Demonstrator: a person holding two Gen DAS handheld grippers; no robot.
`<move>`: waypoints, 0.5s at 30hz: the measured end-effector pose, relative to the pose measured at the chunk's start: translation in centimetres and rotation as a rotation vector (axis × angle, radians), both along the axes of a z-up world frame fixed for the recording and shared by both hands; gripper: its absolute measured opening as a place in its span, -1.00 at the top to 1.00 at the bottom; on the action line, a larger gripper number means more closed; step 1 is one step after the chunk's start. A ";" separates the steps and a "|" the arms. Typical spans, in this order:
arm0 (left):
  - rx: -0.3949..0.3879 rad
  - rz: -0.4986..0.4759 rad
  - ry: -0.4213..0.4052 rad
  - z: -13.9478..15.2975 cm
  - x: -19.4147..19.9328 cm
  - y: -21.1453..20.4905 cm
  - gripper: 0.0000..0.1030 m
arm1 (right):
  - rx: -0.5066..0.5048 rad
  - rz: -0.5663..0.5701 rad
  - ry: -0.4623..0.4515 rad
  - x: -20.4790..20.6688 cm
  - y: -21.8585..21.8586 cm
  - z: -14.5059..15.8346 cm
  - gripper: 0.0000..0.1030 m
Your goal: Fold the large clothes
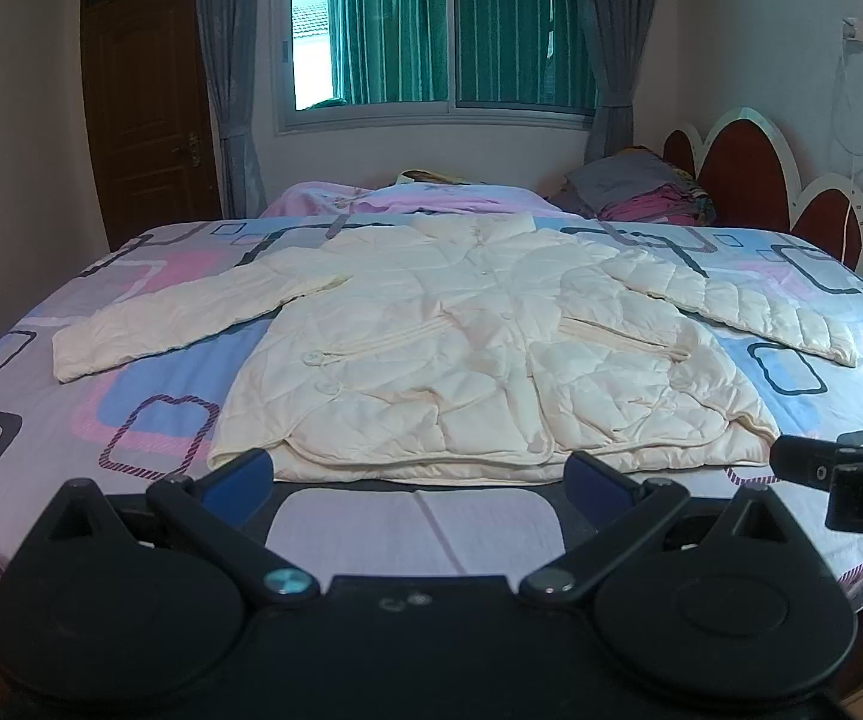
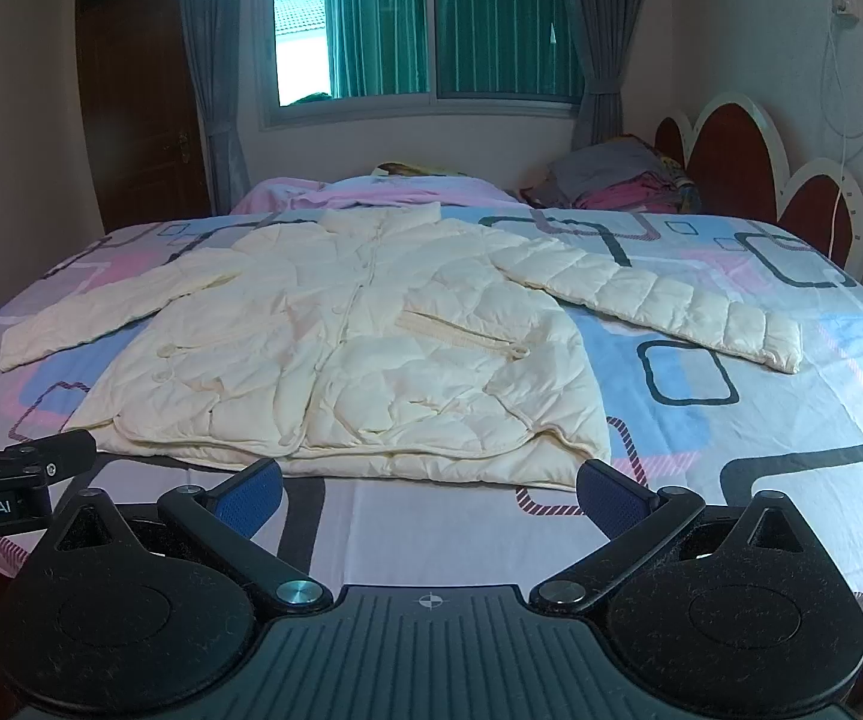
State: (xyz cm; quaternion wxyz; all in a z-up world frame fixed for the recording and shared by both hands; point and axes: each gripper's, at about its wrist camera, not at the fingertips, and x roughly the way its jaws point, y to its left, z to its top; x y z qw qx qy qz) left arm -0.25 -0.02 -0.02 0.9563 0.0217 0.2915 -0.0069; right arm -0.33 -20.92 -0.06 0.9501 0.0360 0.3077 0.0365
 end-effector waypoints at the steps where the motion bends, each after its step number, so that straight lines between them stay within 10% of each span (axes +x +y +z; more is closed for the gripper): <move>1: 0.000 0.000 0.000 0.0 0.0 0.0 -1.00 | 0.002 0.000 0.000 0.0 0.0 0.0 -1.00; 15: 0.005 0.004 -0.005 0.1 0.5 0.2 -1.00 | 0.004 -0.006 -0.006 -0.4 0.3 0.3 -1.00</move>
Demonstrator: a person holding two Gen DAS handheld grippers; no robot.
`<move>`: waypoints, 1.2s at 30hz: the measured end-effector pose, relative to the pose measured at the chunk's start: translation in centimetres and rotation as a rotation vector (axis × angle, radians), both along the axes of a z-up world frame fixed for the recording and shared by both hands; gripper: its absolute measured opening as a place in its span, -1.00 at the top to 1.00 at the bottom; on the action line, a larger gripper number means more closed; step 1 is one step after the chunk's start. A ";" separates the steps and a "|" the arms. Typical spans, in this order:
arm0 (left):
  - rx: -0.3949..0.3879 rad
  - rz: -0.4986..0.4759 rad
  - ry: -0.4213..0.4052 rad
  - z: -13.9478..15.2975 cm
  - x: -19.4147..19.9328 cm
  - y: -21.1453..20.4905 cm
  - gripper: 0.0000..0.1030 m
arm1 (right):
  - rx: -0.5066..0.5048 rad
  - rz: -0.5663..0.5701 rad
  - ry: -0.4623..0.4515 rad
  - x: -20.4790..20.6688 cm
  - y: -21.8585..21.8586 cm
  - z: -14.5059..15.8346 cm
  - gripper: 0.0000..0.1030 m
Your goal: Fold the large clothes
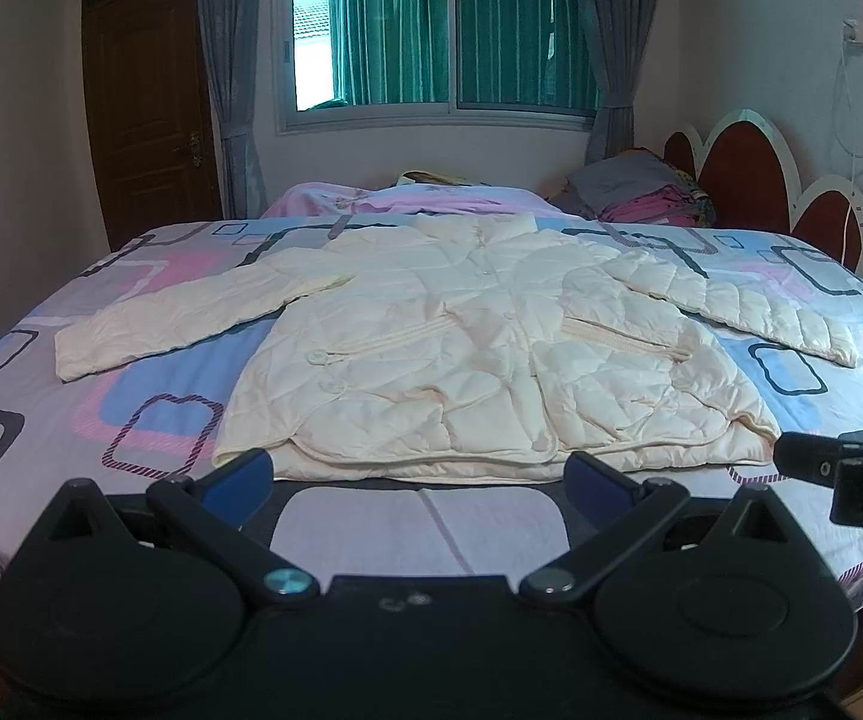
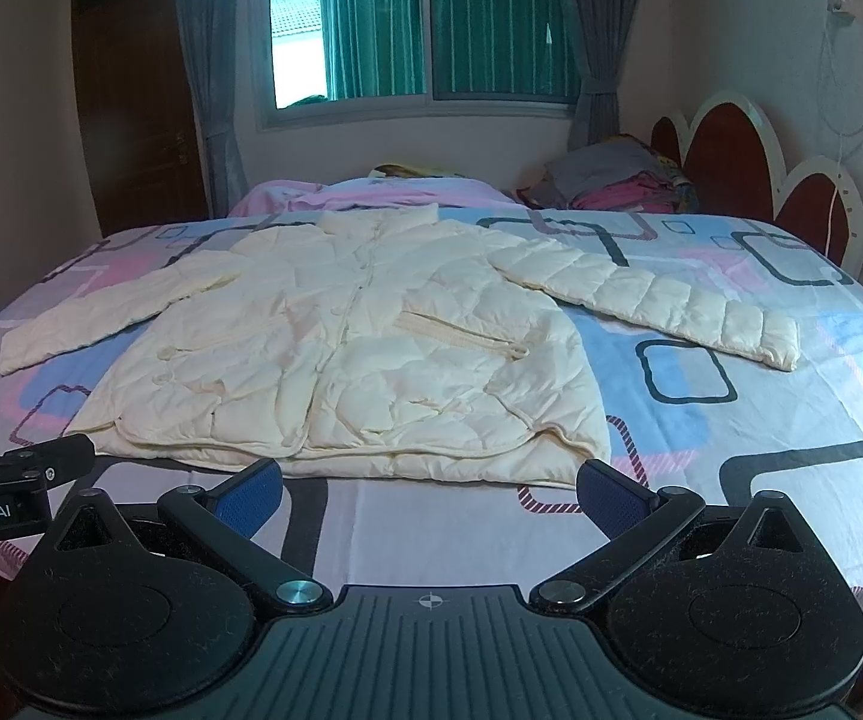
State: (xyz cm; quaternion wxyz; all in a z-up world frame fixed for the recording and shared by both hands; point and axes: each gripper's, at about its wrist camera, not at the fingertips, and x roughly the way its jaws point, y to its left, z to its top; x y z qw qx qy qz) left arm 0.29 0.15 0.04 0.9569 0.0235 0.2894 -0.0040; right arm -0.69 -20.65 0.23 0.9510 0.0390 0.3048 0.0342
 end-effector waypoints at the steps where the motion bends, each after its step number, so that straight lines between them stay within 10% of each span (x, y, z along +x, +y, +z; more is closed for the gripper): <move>1: -0.001 0.001 0.000 -0.1 0.1 0.0 -1.00 | -0.001 0.001 0.000 0.0 0.1 0.0 -1.00; 36: -0.007 0.006 -0.011 0.5 -0.9 0.7 -1.00 | -0.009 0.000 -0.011 -0.4 0.1 0.7 -1.00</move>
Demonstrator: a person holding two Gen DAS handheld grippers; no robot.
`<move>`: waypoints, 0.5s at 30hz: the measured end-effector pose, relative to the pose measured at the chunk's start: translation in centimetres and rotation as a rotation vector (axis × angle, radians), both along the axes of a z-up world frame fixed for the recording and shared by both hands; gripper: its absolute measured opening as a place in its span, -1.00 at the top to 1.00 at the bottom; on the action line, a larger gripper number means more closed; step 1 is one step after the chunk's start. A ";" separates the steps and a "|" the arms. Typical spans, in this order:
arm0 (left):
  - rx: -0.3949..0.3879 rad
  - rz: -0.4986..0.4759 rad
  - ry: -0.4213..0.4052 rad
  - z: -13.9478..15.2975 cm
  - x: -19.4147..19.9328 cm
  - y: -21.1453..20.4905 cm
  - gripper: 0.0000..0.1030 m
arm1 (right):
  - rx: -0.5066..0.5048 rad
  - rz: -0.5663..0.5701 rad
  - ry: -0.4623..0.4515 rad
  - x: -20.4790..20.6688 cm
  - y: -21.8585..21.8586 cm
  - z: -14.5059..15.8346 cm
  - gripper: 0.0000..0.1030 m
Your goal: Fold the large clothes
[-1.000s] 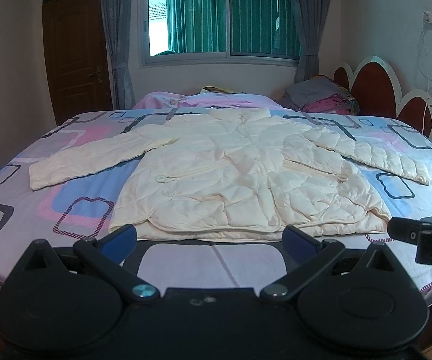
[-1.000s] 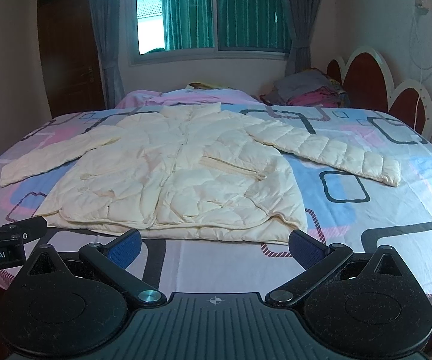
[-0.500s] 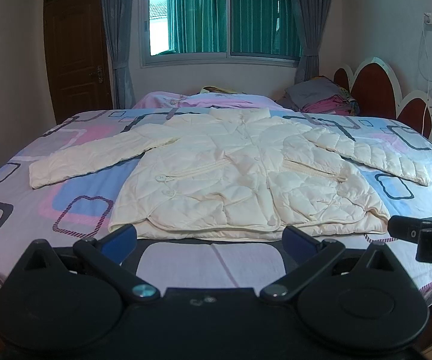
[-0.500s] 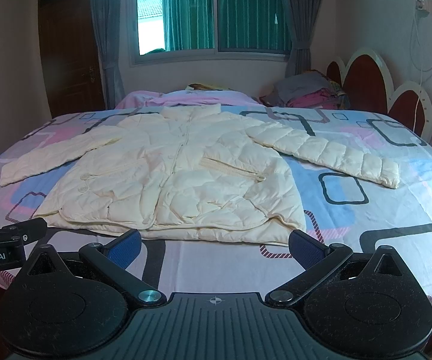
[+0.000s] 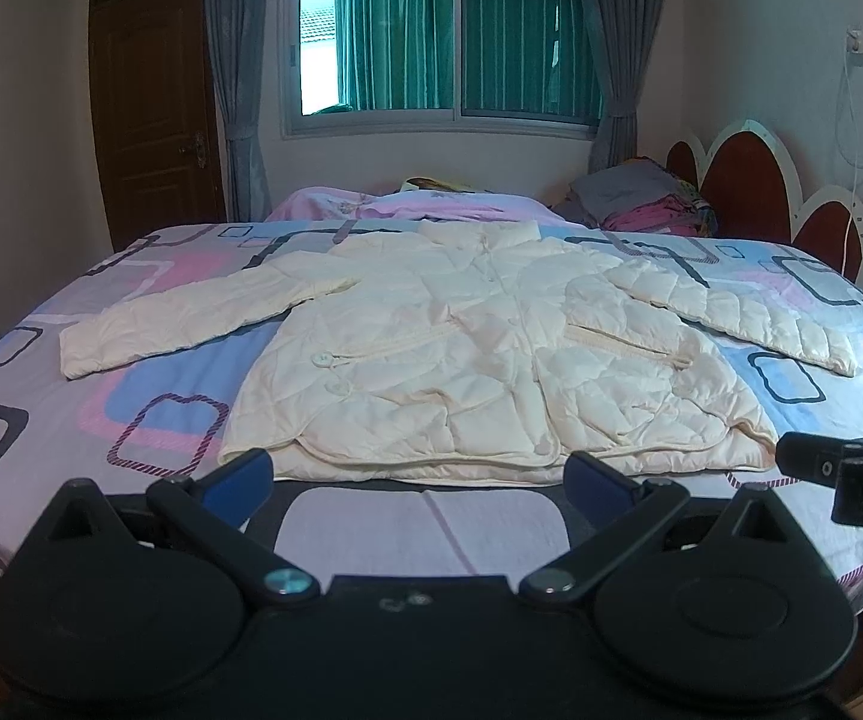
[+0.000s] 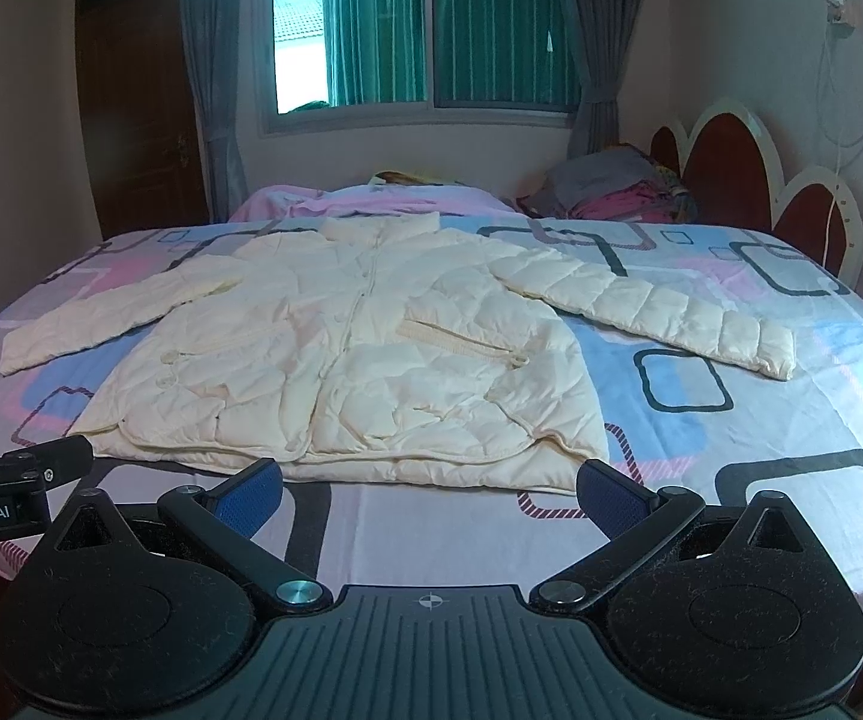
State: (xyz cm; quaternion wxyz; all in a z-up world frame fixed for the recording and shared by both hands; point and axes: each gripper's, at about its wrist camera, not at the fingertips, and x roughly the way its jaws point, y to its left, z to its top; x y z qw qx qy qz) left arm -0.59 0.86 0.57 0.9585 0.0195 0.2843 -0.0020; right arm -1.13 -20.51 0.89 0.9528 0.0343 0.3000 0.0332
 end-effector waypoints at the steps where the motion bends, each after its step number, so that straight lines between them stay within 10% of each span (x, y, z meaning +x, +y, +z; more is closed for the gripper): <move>1: 0.000 0.000 0.000 0.0 0.0 0.0 -1.00 | -0.001 0.000 0.000 0.0 0.0 0.0 -1.00; 15: -0.002 0.001 -0.002 0.0 -0.1 0.0 -1.00 | -0.002 0.000 -0.001 -0.1 0.2 0.0 -1.00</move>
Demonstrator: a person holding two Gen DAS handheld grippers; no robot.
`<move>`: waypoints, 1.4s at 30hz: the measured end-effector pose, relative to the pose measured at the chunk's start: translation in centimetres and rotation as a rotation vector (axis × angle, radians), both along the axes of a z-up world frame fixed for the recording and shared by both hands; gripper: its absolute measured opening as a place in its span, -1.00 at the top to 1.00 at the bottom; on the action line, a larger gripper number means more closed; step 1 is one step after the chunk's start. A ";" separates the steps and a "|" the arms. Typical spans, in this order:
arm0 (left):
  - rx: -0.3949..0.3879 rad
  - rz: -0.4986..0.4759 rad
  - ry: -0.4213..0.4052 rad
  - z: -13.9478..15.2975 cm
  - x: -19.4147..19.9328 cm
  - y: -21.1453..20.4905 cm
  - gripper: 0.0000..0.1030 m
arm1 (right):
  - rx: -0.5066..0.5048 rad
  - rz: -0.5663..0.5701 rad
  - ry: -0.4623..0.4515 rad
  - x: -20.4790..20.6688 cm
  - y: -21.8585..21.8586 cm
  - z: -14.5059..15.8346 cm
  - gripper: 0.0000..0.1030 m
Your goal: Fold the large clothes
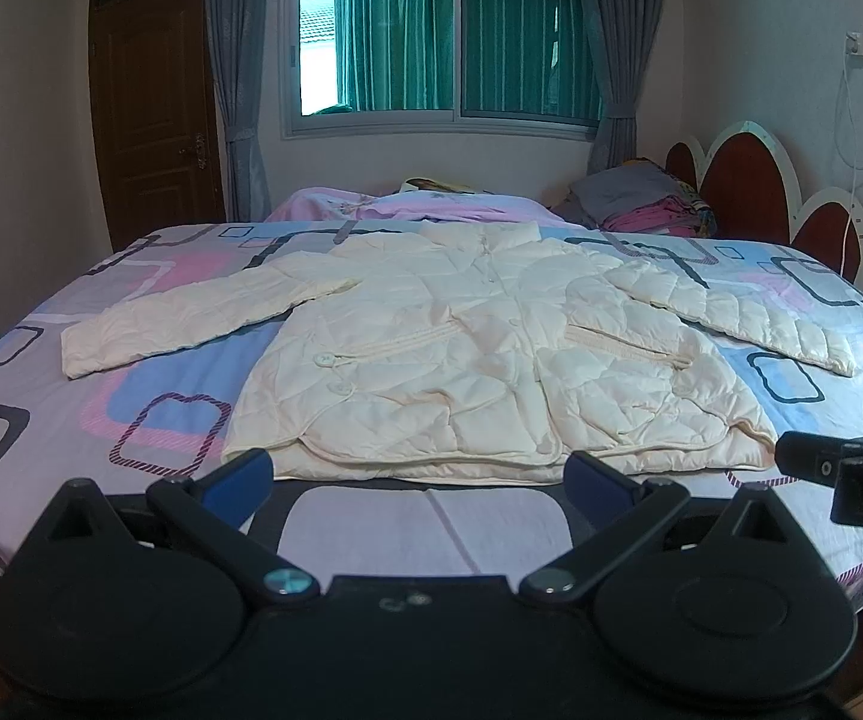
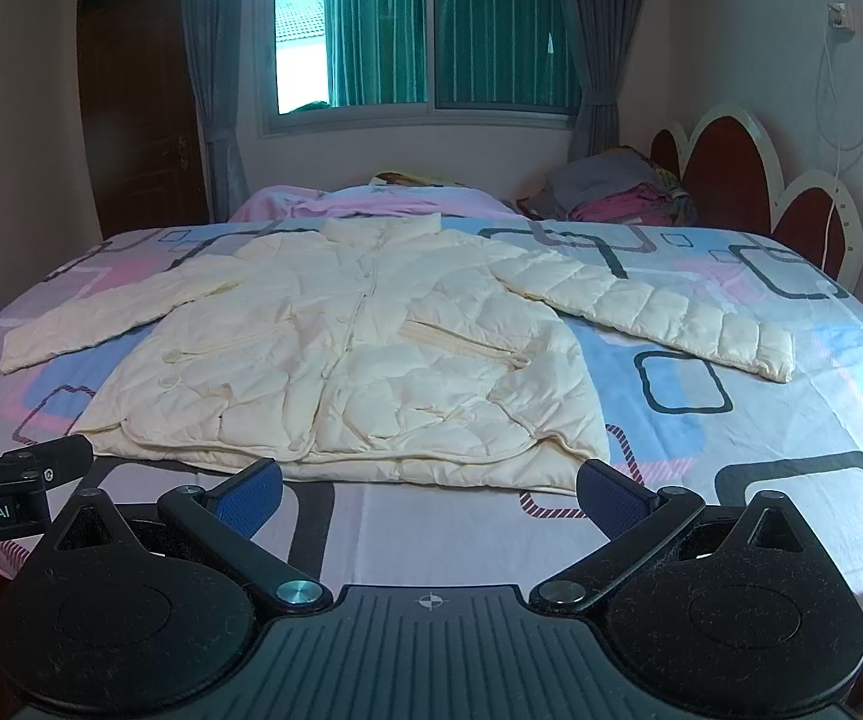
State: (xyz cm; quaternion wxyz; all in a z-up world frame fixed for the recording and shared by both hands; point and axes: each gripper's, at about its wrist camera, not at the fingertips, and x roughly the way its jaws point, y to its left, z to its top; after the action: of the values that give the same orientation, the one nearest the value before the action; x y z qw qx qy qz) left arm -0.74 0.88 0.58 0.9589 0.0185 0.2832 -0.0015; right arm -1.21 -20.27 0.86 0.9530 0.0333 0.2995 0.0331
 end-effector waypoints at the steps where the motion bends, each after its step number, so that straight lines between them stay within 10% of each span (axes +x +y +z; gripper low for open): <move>1: 0.000 0.001 0.000 0.0 0.0 0.0 -1.00 | 0.000 0.000 0.000 0.0 0.0 0.0 -1.00; 17: -0.069 -0.002 -0.004 0.0 2.9 1.7 -1.00 | -0.033 -0.161 -0.062 2.9 -1.8 -0.1 -1.00; 29: -0.230 -0.106 -0.016 -0.6 13.2 3.1 -1.00 | 0.079 -0.296 -0.069 10.9 -6.4 -0.2 -1.00; 42: -0.231 -0.190 -0.016 -2.2 23.2 2.9 -0.91 | 0.114 -0.484 -0.066 17.6 -10.2 -0.5 -0.99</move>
State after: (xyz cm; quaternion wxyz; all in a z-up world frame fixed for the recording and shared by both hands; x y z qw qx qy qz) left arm 22.47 3.75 -1.62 0.9524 -0.0651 0.2703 -0.1247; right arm 16.38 -30.51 0.38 0.9389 0.1569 0.2491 -0.1783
